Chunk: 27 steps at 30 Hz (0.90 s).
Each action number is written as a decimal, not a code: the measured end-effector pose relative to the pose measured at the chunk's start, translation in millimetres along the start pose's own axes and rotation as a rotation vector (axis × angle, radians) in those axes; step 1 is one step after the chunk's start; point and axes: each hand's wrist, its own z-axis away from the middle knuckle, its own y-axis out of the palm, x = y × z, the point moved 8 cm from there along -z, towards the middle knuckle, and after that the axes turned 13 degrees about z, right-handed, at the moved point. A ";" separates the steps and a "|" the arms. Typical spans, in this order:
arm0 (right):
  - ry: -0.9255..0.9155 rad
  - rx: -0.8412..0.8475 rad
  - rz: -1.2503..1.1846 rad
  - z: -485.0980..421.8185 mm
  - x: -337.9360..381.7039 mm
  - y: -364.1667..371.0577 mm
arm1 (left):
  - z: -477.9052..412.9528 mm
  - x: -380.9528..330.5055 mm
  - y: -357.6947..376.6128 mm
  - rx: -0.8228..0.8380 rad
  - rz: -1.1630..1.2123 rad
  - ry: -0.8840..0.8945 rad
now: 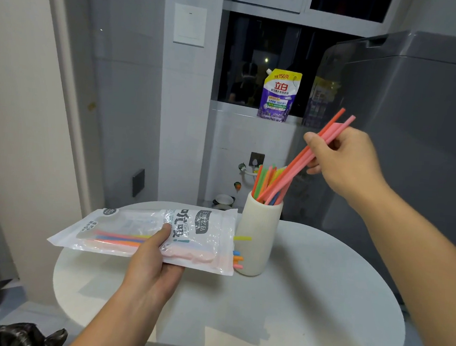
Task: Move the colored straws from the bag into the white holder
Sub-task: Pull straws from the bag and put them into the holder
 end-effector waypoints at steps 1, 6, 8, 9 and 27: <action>0.000 0.022 0.003 -2.4 1.7 3.6 | 0.2 0.5 -0.4 -0.002 -0.002 -0.002; -0.009 0.124 0.055 -9.5 4.5 24.8 | -0.3 0.5 -0.5 0.003 -0.017 -0.001; -0.009 0.158 0.076 -10.3 2.5 34.9 | -0.6 0.0 -0.7 -0.001 -0.017 0.003; -0.011 0.171 0.103 -10.2 1.0 39.6 | -0.7 0.1 -0.9 -0.004 -0.017 0.004; -0.252 0.269 0.401 13.9 0.0 95.3 | 3.1 4.8 3.4 0.002 -0.018 -0.010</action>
